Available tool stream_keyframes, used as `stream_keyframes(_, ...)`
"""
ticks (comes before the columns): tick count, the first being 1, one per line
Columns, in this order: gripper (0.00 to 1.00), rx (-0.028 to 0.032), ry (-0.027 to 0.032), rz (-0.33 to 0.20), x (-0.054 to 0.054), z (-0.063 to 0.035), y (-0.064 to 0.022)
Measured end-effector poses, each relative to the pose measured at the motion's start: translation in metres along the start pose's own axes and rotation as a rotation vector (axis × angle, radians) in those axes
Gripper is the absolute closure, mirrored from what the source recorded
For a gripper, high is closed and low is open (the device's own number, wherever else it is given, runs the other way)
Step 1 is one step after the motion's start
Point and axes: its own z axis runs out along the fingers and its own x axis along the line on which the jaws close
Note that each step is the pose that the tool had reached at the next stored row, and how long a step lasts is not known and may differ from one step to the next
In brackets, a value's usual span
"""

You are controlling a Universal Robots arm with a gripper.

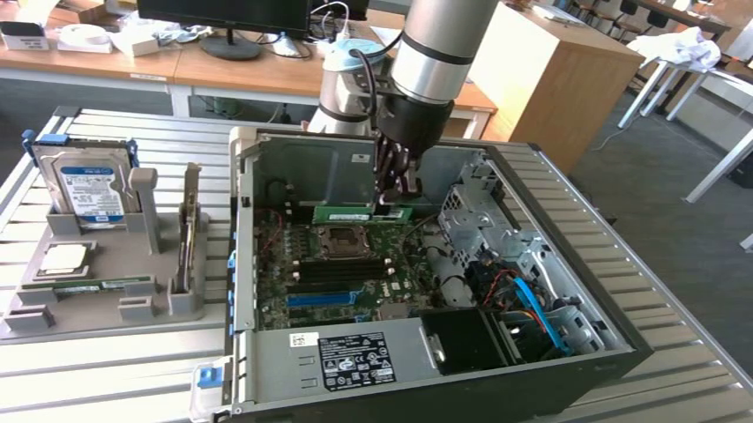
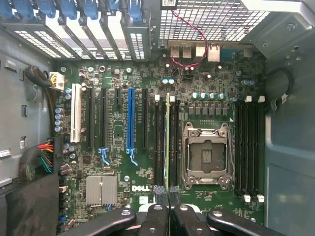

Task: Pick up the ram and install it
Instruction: 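Pick up the ram and move it above insertion slot, then insert the ram into the slot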

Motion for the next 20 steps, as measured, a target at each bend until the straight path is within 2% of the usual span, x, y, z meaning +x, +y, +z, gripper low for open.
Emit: stream_keyframes(20,0.89,0.0001,-0.0002,0.000,0.0001,0.0043,-0.0002)
